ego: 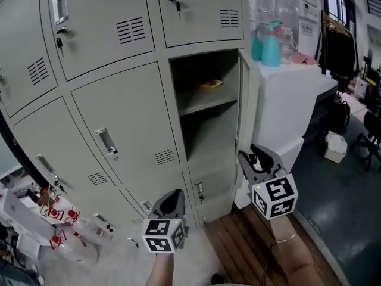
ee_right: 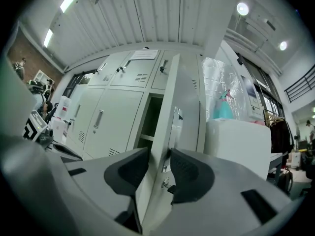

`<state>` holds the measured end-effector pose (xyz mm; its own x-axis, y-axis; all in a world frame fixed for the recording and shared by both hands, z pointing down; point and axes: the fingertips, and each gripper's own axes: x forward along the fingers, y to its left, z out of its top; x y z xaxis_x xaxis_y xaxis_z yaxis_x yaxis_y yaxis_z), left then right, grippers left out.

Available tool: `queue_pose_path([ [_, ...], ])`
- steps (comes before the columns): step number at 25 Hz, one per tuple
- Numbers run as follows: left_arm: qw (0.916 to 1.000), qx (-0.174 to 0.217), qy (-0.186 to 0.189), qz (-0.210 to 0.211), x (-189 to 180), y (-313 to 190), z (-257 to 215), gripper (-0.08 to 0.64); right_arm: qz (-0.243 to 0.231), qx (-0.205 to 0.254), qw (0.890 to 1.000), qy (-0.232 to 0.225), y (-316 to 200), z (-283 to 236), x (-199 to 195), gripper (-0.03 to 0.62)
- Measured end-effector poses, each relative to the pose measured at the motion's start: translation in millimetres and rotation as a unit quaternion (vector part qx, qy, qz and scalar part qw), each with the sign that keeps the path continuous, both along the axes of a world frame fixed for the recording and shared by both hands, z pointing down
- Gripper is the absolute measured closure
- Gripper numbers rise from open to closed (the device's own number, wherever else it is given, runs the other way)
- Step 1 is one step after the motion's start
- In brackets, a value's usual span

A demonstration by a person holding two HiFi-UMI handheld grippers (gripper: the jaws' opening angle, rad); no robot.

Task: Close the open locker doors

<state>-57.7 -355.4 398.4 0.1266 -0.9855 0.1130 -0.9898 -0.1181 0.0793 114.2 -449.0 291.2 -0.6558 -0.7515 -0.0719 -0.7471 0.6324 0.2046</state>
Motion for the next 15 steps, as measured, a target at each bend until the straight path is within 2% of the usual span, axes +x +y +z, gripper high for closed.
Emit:
queue_pose_path([
  [7,0.9992,-0.004,-0.005,-0.040,-25.6,14.3,-0.4,0.540,-0.029,0.017,0.999,0.007,0.0,-0.2,-42.4,0.439],
  [15,0.9955,-0.010,-0.010,-0.093,-65.4,34.0,-1.7,0.540,-0.056,0.010,0.998,-0.003,-12.4,3.5,-90.5,0.440],
])
